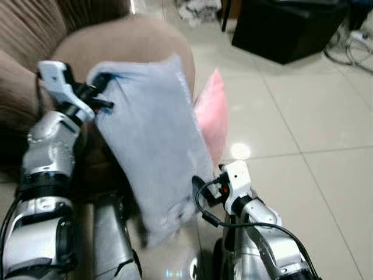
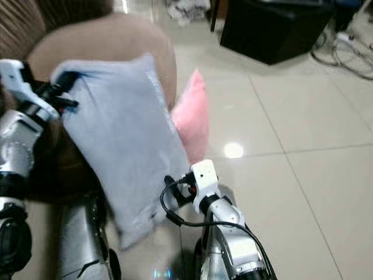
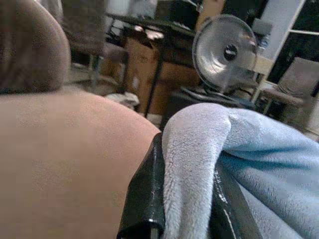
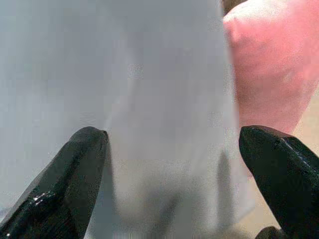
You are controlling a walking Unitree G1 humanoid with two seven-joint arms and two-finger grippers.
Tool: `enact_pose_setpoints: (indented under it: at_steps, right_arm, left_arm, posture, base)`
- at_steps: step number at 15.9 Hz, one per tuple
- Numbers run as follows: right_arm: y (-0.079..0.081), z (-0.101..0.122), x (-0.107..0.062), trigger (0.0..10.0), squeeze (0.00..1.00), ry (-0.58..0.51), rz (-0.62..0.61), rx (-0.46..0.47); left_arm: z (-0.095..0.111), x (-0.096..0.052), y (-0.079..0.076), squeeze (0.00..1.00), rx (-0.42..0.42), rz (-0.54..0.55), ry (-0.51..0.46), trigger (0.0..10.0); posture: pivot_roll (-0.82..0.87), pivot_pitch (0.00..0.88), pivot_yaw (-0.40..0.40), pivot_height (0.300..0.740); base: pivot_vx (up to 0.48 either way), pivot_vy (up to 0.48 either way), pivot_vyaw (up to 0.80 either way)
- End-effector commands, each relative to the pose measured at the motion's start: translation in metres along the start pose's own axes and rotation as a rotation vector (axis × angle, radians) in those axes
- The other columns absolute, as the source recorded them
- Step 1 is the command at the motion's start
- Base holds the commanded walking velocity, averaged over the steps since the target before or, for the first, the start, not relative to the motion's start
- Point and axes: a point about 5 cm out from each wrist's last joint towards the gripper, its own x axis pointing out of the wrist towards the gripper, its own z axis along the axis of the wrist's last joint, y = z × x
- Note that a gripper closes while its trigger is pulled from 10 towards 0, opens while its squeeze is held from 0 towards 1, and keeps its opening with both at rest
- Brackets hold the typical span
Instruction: Move the pillow to the sofa from floor
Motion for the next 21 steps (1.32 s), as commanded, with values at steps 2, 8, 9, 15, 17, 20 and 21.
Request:
enact_pose_setpoints:
  at_steps: [2, 8, 9, 15, 17, 20, 21]
  right_arm:
    - [0.003, 0.01, 0.0, 10.0, 0.0, -0.046, 0.054, -0.011]
    - [-0.004, 0.029, -0.008, 10.0, 0.0, -0.104, 0.056, -0.035]
    - [-0.008, 0.027, -0.007, 10.0, 0.0, -0.107, 0.013, -0.024]
    - [-0.012, 0.019, -0.008, 10.0, 0.0, -0.088, -0.042, -0.009]
    - [-0.014, 0.018, -0.008, 10.0, 0.0, -0.085, -0.044, -0.01]
    - [-0.017, 0.016, -0.005, 10.0, 0.0, -0.079, -0.051, -0.008]
    - [-0.017, 0.016, -0.005, 10.0, 0.0, -0.077, -0.052, -0.008]
  left_arm:
    - [0.006, -0.017, 0.002, 0.0, 0.021, 0.055, -0.048, 0.0]
    - [-0.048, -0.031, -0.043, 0.0, 0.026, -0.015, 0.102, 0.0]
    - [-0.065, -0.041, -0.051, 0.0, -0.001, -0.006, 0.147, 0.0]
    - [-0.087, -0.061, -0.073, 0.0, -0.019, 0.003, 0.215, 0.0]
    - [-0.082, -0.059, -0.072, 0.0, -0.004, 0.007, 0.202, 0.0]
    - [-0.078, -0.058, -0.068, 0.0, 0.032, 0.016, 0.199, 0.0]
    - [-0.079, -0.058, -0.069, 0.0, 0.035, 0.017, 0.202, 0.0]
  posture:
    - [0.13, 0.038, -0.057, 0.533]
    - [0.12, 0.035, -0.057, 0.583]
    - [0.11, 0.033, -0.052, 0.598]
    - [0.12, 0.033, -0.058, 0.653]
    - [0.12, 0.031, -0.062, 0.668]
    - [0.13, 0.024, -0.067, 0.703]
    - [0.13, 0.023, -0.067, 0.713]
  base:
    - [0.0, 0.0, 0.0]
    - [0.0, 0.0, 0.0]
    - [0.0, 0.0, 0.0]
    - [0.0, 0.0, 0.0]
    - [0.0, 0.0, 0.0]
    - [0.0, 0.0, 0.0]
    - [0.0, 0.0, 0.0]
